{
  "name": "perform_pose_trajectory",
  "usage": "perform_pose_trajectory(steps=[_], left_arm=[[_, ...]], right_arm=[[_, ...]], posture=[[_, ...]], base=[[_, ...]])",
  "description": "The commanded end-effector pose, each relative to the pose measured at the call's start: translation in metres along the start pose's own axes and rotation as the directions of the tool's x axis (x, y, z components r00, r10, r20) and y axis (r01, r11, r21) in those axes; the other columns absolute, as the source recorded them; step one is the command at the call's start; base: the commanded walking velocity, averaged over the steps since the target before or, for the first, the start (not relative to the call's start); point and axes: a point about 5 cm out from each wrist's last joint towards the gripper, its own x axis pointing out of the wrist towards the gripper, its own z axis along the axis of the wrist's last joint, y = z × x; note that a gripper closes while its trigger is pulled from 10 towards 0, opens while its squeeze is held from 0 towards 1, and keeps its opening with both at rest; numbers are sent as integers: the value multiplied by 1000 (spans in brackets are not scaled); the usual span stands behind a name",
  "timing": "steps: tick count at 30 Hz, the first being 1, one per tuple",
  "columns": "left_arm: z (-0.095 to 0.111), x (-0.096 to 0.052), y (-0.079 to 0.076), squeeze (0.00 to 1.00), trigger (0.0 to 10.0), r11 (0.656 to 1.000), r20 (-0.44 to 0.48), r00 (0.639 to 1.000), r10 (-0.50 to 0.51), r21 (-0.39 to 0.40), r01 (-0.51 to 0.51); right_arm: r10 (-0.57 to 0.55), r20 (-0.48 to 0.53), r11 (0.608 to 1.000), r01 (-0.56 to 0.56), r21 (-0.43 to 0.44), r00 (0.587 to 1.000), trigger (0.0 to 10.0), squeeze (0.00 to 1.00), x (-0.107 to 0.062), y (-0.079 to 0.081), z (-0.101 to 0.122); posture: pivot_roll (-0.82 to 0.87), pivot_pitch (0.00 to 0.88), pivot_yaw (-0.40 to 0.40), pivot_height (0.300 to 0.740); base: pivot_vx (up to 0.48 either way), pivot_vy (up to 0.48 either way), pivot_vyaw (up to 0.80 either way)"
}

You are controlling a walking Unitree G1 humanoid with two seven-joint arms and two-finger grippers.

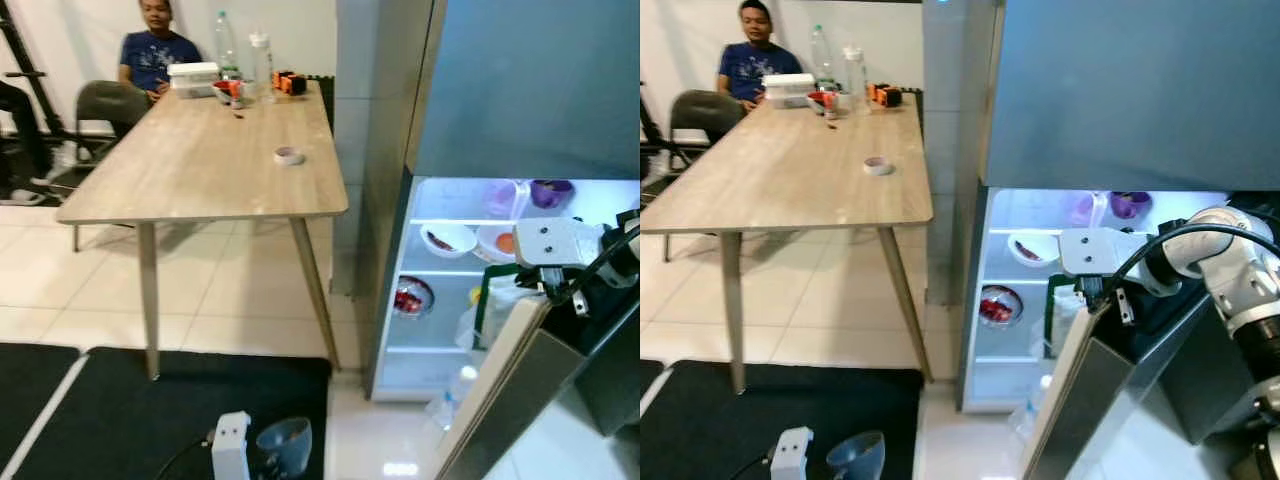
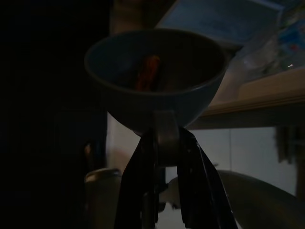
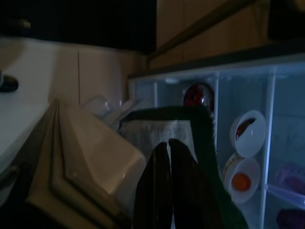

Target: Restocking fridge

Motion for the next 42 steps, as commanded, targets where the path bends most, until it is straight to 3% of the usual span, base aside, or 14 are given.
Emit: perform_pose_trajectory(steps=[1,9,15,18,19,20,24,26,28,29,31,33,37,42], left_arm=[[1,0,2,0,10000,1000,1,1000,17,19,-17],[2,-1,3,0,10000,999,9,999,31,19,-31],[2,-1,3,0,10000,999,9,999,37,19,-37],[2,-1,4,0,10000,999,10,999,40,17,-40],[2,-1,4,0,10000,999,10,999,40,17,-40],[2,-1,4,0,10000,999,10,999,42,17,-42],[2,-1,5,0,10000,999,14,999,44,17,-44],[2,-1,5,0,10000,999,14,999,44,17,-44],[3,-1,5,0,10000,999,15,999,43,18,-43],[3,-1,5,0,10000,999,15,999,43,18,-43],[4,-1,5,0,10000,999,17,999,43,20,-43],[4,-1,5,0,10000,999,18,999,43,21,-43],[5,-1,5,0,10000,999,21,999,44,23,-44],[5,-1,5,0,10000,999,21,999,44,23,-44]], right_arm=[[6,-101,999,-1,48,995,10000,0,-2,4,-19],[-20,-195,993,42,106,981,10000,0,-3,5,-39],[-21,-342,980,88,180,940,10000,0,-12,13,-69],[-58,-502,960,186,209,863,10000,0,-27,18,-97],[-58,-502,960,186,209,863,10000,0,-27,18,-97],[-82,-578,949,241,204,812,10000,0,-36,18,-108],[-104,-720,930,324,174,686,10000,0,-59,21,-124],[-104,-720,930,324,174,686,10000,0,-59,21,-124],[-137,-767,915,377,145,627,10000,0,-69,20,-129],[-137,-767,915,377,145,627,10000,0,-69,20,-129],[-174,-800,890,439,121,574,10000,0,-77,19,-135],[-184,-808,883,456,115,560,10000,0,-79,19,-136],[-249,-841,848,528,50,481,10000,0,-89,19,-143],[-282,-837,830,557,33,470,10000,0,-91,17,-143]], posture=[[-112,0,-14,740],[-112,0,-14,740],[-112,0,-14,740],[-112,0,-14,740],[-112,0,-14,740],[-112,0,-14,740],[-112,0,-14,740],[-112,0,-14,740],[-112,0,-19,740],[-112,0,-19,740],[-112,0,-19,740],[-112,0,-19,740],[-109,0,-17,740],[-106,0,-18,740]], base=[[0,0,0],[0,0,0],[0,0,0],[0,0,0],[0,0,0],[0,0,0],[0,0,0],[0,0,0],[0,0,0],[0,0,0],[0,0,0],[0,0,0],[0,0,0],[0,0,0]])
